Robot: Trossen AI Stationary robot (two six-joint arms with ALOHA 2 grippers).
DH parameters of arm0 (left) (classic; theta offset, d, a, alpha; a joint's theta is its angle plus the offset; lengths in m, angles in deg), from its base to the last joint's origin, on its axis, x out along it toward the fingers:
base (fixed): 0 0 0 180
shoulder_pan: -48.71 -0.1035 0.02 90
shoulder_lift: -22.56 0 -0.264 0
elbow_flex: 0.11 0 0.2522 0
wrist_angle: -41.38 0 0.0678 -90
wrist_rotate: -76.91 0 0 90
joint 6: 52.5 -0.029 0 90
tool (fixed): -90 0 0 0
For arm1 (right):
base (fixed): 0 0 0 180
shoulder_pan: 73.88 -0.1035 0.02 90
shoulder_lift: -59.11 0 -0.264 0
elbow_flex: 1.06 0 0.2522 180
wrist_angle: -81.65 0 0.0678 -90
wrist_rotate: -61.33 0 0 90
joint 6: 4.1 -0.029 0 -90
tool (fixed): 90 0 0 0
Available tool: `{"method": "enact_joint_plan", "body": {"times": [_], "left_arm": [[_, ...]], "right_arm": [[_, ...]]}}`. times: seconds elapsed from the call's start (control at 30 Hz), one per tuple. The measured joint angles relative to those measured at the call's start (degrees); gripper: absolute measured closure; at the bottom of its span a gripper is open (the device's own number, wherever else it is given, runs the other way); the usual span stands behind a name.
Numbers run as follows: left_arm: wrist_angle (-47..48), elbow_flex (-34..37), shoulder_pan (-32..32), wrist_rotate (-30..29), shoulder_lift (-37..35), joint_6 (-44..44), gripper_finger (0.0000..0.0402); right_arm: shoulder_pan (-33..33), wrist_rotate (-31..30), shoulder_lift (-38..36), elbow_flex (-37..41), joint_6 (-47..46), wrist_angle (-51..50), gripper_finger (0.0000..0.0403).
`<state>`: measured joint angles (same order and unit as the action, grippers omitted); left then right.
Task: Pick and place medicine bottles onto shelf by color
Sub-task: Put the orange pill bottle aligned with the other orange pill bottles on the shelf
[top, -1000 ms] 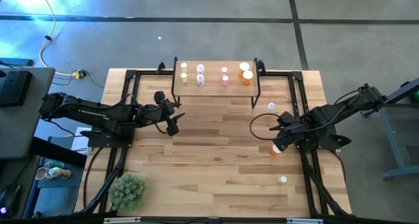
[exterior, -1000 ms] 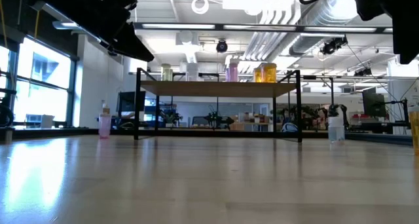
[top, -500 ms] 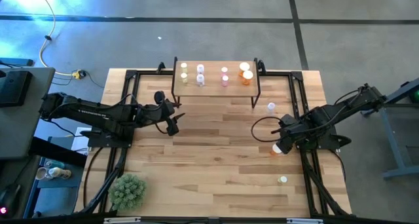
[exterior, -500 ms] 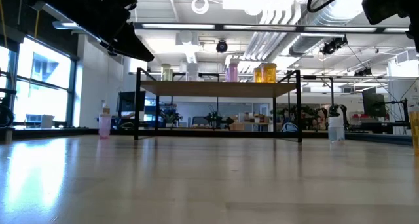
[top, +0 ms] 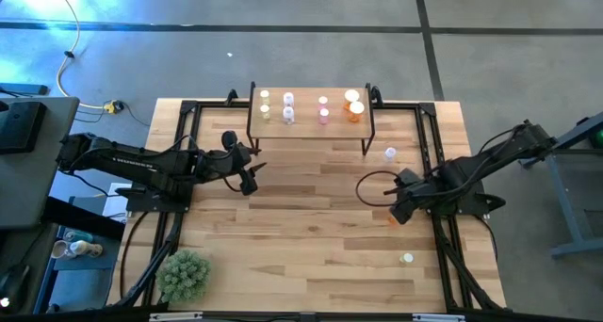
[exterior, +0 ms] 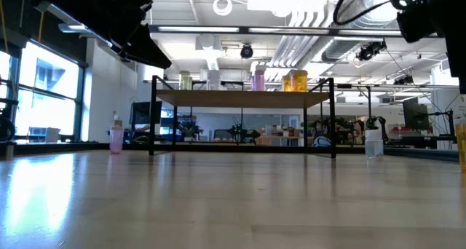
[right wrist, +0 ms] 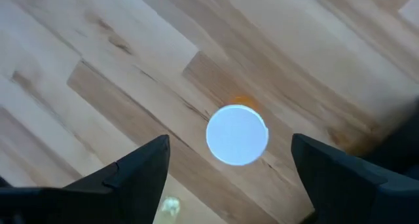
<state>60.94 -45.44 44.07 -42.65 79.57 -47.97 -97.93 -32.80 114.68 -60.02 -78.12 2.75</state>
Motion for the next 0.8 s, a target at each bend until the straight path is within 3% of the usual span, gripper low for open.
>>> {"method": "enact_joint_plan", "body": {"times": [0.33, 0.8], "left_arm": [[0.00, 0.00, 0.00, 0.01, 0.00, 0.04, 0.0204], [0.00, 0.00, 0.00, 0.01, 0.00, 1.29, 0.0204]], "right_arm": [[0.00, 2.39, -0.02, 8.25, -2.64, 6.67, 0.0093], [0.00, -0.16, 3.50, 8.65, -0.42, 8.61, 0.0093]]}}
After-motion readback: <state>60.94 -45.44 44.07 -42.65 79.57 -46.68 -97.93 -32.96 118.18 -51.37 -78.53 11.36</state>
